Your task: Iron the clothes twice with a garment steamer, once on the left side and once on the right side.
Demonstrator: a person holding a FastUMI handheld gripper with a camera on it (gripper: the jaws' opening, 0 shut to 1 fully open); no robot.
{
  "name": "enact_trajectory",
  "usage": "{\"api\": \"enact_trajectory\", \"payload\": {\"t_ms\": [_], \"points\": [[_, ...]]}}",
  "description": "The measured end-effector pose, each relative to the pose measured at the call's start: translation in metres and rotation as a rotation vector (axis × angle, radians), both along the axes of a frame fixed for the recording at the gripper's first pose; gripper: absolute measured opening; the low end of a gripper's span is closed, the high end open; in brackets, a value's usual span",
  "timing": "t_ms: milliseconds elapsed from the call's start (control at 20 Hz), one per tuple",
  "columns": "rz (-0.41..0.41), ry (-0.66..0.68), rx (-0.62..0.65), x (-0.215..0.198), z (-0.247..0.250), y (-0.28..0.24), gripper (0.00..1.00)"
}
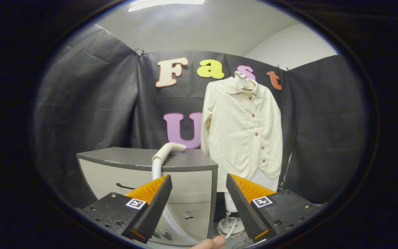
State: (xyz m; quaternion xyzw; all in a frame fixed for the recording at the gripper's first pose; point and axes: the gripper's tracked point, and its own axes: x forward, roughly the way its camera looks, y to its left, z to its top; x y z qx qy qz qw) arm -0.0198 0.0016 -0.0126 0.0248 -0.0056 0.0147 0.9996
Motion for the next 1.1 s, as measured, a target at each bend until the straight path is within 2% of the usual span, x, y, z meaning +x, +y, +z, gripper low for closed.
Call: {"api": "enact_trajectory", "payload": {"t_ms": [300,700,1100], "points": [[-0.002,0.005,0.015,-0.006,0.001,-0.011,0.96],[0.041,0.021,0.024,-0.007,0.005,-0.005,0.96],[0.09,0.065,-0.002,0.031,0.021,0.017,0.96]]}}
